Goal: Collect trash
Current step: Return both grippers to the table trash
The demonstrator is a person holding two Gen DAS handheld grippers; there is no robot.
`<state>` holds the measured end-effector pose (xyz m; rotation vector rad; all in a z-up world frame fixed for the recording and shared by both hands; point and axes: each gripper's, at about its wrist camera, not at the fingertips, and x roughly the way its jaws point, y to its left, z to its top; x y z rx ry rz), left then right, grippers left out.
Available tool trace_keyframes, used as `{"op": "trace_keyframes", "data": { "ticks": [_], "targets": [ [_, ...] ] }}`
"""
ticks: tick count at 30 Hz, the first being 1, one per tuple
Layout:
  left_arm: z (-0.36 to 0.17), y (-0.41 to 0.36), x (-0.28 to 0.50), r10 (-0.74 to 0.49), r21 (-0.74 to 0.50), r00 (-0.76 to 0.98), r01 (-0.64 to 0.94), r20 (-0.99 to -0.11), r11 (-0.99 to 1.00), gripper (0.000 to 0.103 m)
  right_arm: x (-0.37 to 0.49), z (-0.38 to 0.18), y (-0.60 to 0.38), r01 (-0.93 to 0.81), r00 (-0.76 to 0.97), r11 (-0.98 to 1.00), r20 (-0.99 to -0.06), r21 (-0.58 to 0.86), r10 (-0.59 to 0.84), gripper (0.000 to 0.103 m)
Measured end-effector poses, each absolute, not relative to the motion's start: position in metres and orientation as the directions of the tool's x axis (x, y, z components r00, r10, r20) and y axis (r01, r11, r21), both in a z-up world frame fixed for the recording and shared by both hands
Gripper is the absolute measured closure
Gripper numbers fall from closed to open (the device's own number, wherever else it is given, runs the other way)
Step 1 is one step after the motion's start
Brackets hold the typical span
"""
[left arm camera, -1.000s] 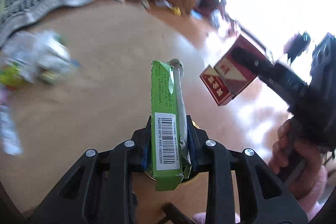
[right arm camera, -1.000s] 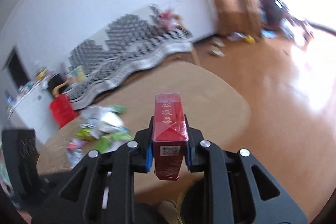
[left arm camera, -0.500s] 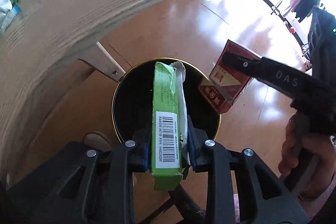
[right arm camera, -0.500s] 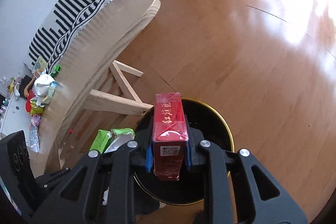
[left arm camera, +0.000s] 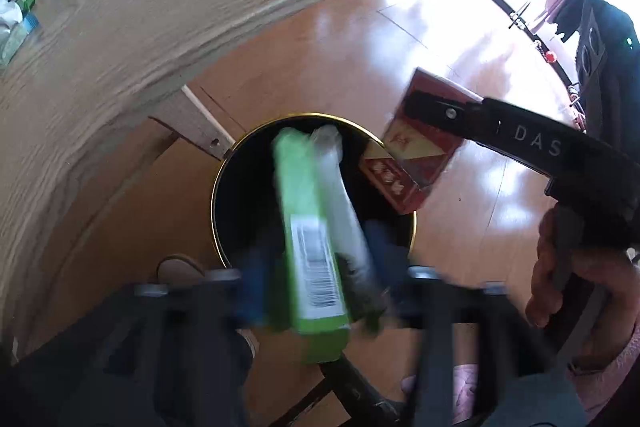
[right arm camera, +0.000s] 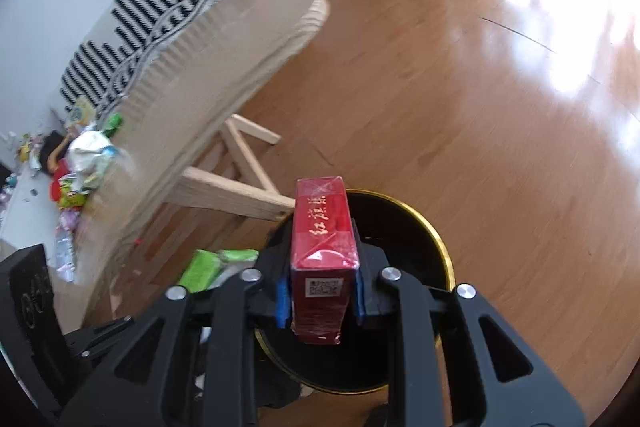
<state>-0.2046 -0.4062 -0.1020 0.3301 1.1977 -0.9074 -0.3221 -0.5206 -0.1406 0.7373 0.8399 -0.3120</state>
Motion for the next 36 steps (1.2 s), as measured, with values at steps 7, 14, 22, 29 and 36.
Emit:
{"op": "trace_keyframes", "data": {
  "ticks": [7,14,22,29,36],
  "targets": [
    [-0.059,-0.386,-0.202,-0.532,-0.213,0.211,0.751,-0.82,0.625,0.006,-0.342,-0.099,-0.531,0.658,0.609,0.701,-0.741,0.275,-0.282,0.006],
    [0.046,-0.306,-0.163,-0.49,-0.04,0.582,0.616,-0.649,0.787,0.006,-0.33,-0.082,-0.515,0.679,0.538,0.733,-0.708,0.043,-0.456,0.006],
    [0.032,-0.109,-0.077,-0.128,-0.023,0.678,0.162,-0.724,0.986,0.006,-0.269,-0.037,-0.449,0.477,0.73,0.865,-0.617,0.152,-0.295,0.006],
    [-0.01,-0.047,-0.028,-0.071,-0.01,0.608,0.103,-0.791,0.995,0.006,-0.172,0.009,-0.382,0.268,0.796,0.943,-0.596,0.196,-0.102,0.006],
    [-0.021,-0.038,0.01,-0.079,0.021,0.587,0.162,-0.806,0.987,0.006,-0.081,0.003,-0.31,0.175,0.804,0.968,-0.594,0.181,-0.035,0.006]
  ]
}}
